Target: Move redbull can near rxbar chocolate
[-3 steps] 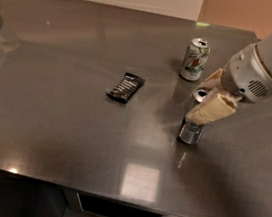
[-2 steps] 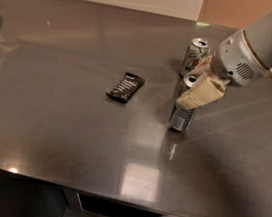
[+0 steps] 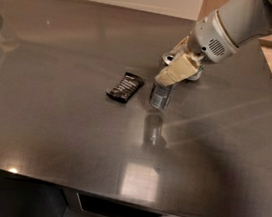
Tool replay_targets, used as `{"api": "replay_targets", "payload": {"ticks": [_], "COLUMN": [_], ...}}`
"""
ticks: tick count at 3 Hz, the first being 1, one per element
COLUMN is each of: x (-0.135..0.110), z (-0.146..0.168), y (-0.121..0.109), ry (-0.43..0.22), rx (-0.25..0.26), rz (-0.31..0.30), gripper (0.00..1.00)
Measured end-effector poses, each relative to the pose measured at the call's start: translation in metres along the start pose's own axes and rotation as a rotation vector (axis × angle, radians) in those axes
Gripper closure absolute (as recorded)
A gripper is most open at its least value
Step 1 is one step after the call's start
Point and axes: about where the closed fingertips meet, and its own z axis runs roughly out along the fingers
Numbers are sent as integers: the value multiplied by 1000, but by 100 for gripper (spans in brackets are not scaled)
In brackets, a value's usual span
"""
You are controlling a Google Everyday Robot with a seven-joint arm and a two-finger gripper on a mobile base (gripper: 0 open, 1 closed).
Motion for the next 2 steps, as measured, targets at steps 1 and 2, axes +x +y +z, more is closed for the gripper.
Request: {"api": "replay_targets", "payload": {"ticks": [1, 2], "x": [-19, -27], "z": [18, 36], "y": [-9, -14], "ry": [-8, 15], "rx": [-18, -22], "rz": [-16, -36], "gripper": [100, 82]}}
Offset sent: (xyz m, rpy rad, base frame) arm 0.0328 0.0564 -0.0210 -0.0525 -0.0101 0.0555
